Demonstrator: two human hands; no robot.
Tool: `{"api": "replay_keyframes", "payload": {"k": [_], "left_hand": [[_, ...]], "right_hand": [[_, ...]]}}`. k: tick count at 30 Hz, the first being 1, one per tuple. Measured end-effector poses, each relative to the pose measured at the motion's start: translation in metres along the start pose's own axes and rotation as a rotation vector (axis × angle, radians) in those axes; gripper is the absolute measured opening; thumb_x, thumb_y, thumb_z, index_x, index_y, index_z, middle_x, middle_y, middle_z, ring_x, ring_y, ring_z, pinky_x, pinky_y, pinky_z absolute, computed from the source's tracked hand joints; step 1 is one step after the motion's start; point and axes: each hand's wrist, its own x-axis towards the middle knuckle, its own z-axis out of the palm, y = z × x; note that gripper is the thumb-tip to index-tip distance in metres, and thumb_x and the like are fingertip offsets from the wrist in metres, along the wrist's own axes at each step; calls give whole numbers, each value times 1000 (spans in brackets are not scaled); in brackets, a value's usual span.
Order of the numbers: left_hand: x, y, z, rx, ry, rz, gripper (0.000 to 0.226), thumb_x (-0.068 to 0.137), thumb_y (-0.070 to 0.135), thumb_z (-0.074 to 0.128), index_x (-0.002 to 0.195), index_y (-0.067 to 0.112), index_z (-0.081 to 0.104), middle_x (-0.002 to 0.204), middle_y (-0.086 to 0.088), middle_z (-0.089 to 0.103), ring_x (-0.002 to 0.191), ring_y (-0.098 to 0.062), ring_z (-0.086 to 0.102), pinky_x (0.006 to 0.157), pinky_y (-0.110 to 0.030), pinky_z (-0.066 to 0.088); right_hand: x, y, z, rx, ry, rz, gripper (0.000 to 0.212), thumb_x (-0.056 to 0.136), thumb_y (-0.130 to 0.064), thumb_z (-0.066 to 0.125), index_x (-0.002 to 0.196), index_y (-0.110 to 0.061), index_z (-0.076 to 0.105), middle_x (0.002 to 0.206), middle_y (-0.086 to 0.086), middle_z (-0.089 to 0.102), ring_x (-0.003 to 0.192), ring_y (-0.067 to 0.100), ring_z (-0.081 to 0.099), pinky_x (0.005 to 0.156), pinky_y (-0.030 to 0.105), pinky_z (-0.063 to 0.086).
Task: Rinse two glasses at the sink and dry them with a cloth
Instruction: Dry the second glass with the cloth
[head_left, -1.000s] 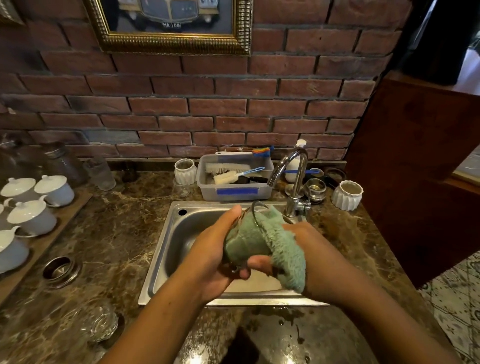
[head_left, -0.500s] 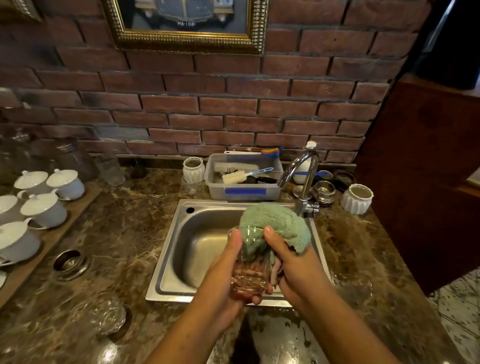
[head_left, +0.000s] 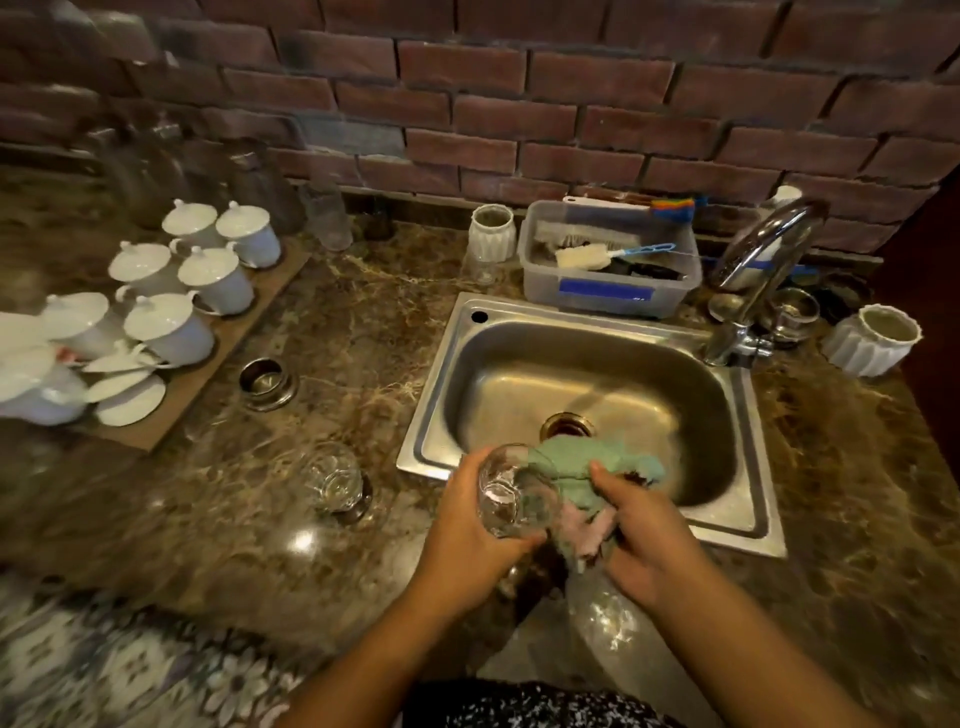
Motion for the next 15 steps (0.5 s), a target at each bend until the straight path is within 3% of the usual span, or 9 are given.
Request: {"api": "replay_keyframes", "payload": {"k": [4, 7, 9, 11, 15], "left_hand": [[-9, -39, -27, 2, 69, -100, 79, 65, -1, 91, 124, 29, 49, 124, 15, 58, 113, 14, 56, 92, -6, 43], [-8, -65, -45, 29, 126, -181, 84, 63, 7, 93, 130, 31, 47, 130, 3, 58, 122, -1, 56, 103, -18, 45], [-4, -78, -55, 18, 132, -223, 85, 65, 8, 93, 135, 25, 47, 131, 4, 59, 124, -9, 56, 102, -13, 43], [1, -83, -62, -2, 145, -255, 84, 67, 6, 92, 136, 22, 46, 128, 9, 59, 120, -4, 56, 92, 1, 38], [7, -88, -69, -54, 120, -288, 81, 73, 4, 88, 134, 30, 42, 120, 27, 51, 108, 17, 47, 78, 9, 34]], "right_hand": [[6, 12, 0, -61, -11, 80, 25, 101, -7, 46, 121, 0, 61, 118, 26, 69, 105, 38, 68, 98, 55, 49], [10, 25, -3, -91, -34, 132, 29, 100, -7, 44, 124, 1, 59, 119, 24, 69, 107, 37, 69, 87, 52, 55], [12, 31, -6, -118, -46, 155, 31, 99, -7, 45, 125, 0, 60, 122, 21, 69, 110, 35, 68, 87, 51, 54], [14, 35, -9, -146, -59, 175, 34, 94, -7, 49, 126, -1, 60, 123, 21, 69, 113, 36, 67, 93, 53, 53], [13, 36, -11, -204, -87, 227, 47, 85, -9, 54, 131, 1, 57, 125, 24, 67, 119, 40, 62, 110, 57, 40]]}}
